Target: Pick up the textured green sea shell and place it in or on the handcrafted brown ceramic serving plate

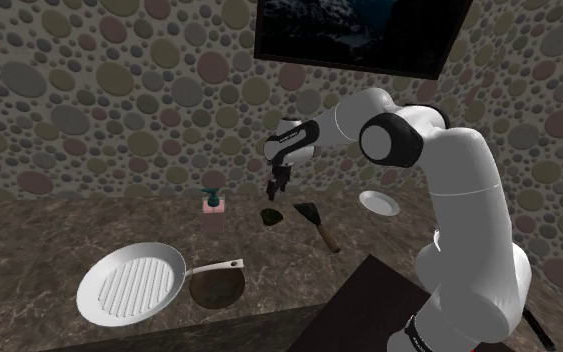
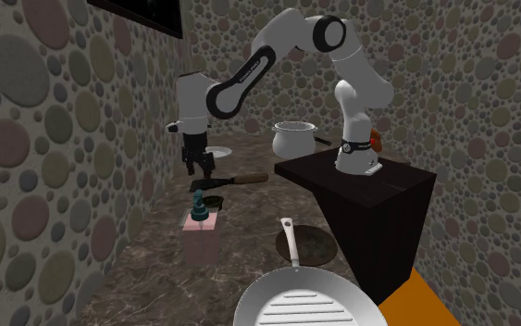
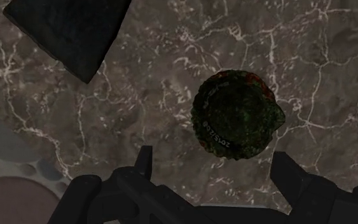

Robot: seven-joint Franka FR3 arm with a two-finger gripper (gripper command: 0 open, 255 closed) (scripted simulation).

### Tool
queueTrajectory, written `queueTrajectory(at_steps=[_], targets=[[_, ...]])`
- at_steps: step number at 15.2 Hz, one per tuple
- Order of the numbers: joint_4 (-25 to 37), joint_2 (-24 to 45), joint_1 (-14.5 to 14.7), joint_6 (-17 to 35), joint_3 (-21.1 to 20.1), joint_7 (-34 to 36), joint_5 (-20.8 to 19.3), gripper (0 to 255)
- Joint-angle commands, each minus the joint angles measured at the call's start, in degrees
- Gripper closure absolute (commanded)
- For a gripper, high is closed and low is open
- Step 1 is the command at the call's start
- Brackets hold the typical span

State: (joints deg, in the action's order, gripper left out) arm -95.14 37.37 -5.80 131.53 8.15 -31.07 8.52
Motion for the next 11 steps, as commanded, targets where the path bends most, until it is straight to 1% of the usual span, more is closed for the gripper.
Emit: queueTrajectory(at_steps=[1, 7, 11], targets=[[1.55, 2.13, -0.46, 0.64, -0.32, -0.47, 0.41, 0], [1.86, 5.3, -0.68, 3.5, -0.76, -0.75, 0.89, 0], [1.94, 5.63, -0.71, 3.75, -0.8, -0.77, 0.94, 0]])
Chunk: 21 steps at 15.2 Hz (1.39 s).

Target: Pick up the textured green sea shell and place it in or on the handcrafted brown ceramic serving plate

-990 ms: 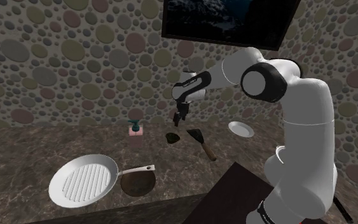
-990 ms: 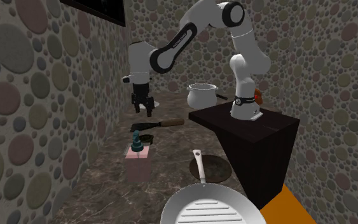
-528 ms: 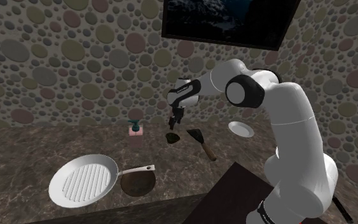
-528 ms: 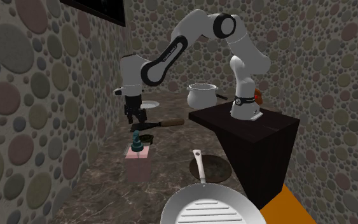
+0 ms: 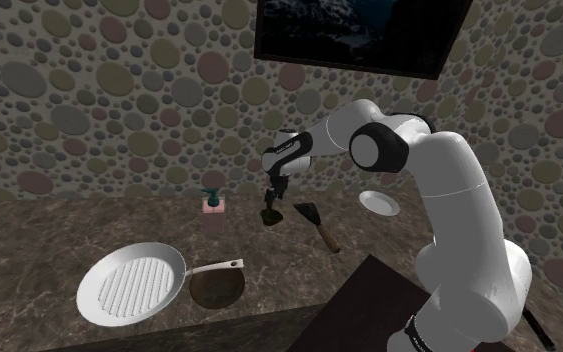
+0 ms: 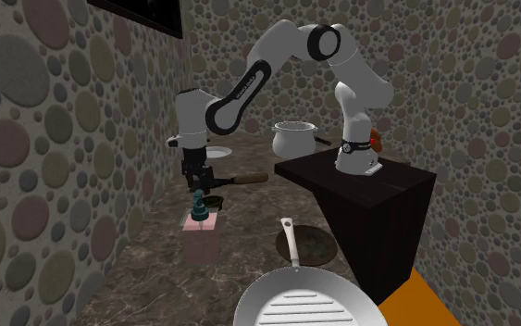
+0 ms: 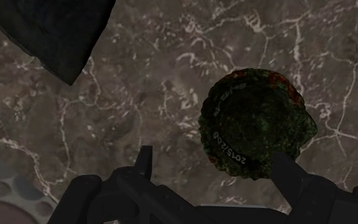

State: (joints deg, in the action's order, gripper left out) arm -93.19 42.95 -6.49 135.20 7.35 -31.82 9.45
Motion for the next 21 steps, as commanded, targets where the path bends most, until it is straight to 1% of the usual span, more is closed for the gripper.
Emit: queueTrajectory(at_steps=[1, 4, 5, 14, 15, 19, 20, 21], targets=[[-0.01, 0.05, -0.02, 0.08, -0.01, -0.02, 0.01, 0], [-0.01, 0.05, -0.02, 0.07, -0.01, -0.02, 0.01, 0], [-0.01, 0.05, -0.02, 0.07, -0.01, -0.02, 0.01, 255], [-0.01, 0.05, -0.02, 0.07, -0.01, -0.02, 0.01, 255], [-0.01, 0.05, -0.02, 0.07, -0.01, -0.02, 0.01, 0], [-8.97, -4.09, -7.21, 1.32, -6.72, -22.71, 0.04, 0], [-9.91, -4.47, -8.26, 1.22, -7.55, -25.79, -0.05, 0], [-9.88, -3.92, -8.27, 1.75, -7.63, -25.8, -0.02, 0]])
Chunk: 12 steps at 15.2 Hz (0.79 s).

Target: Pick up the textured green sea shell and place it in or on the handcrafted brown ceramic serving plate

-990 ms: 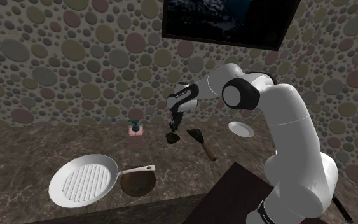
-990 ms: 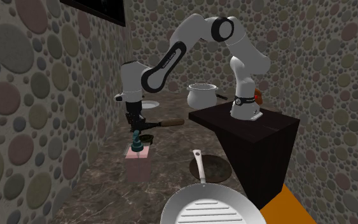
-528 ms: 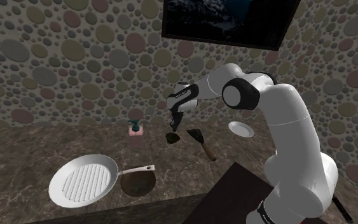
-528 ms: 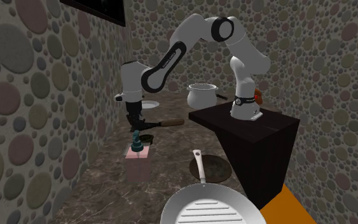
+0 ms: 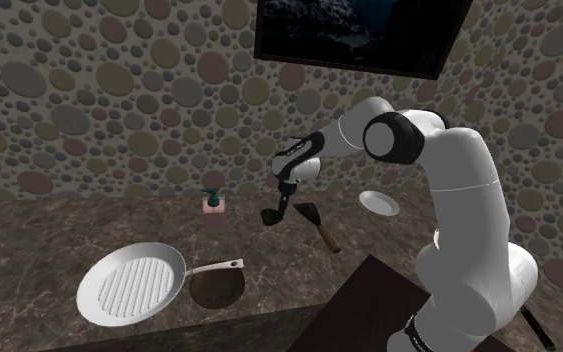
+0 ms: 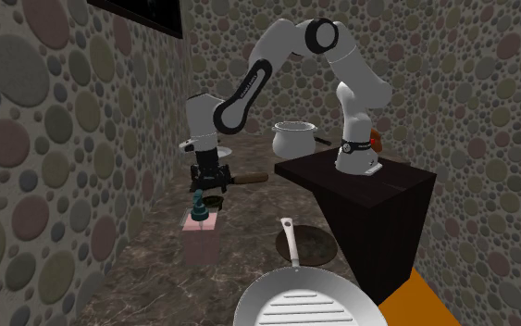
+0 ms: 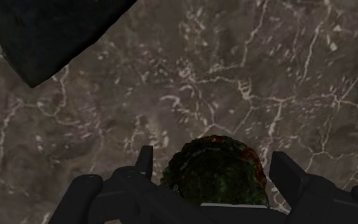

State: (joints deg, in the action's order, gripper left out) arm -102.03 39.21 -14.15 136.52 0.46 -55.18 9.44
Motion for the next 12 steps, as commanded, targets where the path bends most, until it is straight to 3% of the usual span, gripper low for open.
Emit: queueTrajectory(at_steps=[1, 12], targets=[[-1.0, 0.36, -0.59, 0.95, -0.79, -2.48, 0.03, 0], [-0.56, 3.56, -0.46, 3.73, -1.07, -2.64, 0.3, 0]])
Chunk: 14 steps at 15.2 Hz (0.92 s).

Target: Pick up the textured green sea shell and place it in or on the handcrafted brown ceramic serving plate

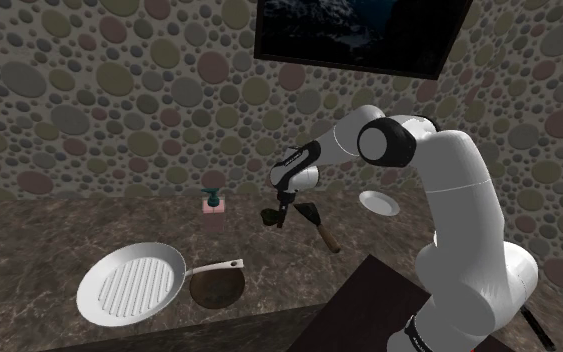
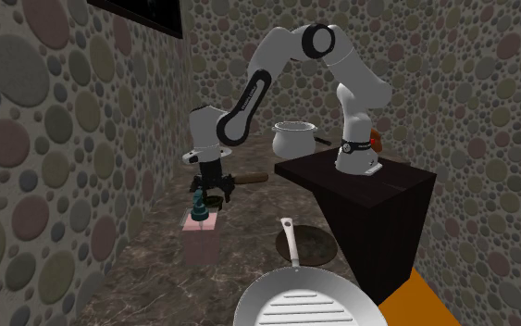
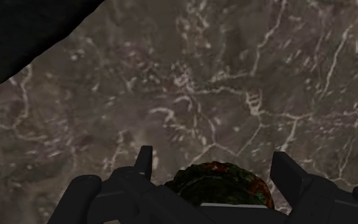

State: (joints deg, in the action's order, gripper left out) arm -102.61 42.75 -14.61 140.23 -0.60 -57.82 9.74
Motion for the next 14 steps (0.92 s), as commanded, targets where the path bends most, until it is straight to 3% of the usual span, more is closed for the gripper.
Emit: queueTrajectory(at_steps=[1, 2, 3, 14], targets=[[0.01, 0.02, 0.0, 0.01, 0.0, 0.0, 0.0, 0], [0.0, 0.01, 0.0, 0.01, 0.0, 0.0, 0.0, 0], [0.0, 0.01, 0.0, 0.01, 0.0, 0.0, 0.0, 255], [-0.44, -1.29, 0.04, -0.84, 0.07, 0.15, -0.08, 255]])
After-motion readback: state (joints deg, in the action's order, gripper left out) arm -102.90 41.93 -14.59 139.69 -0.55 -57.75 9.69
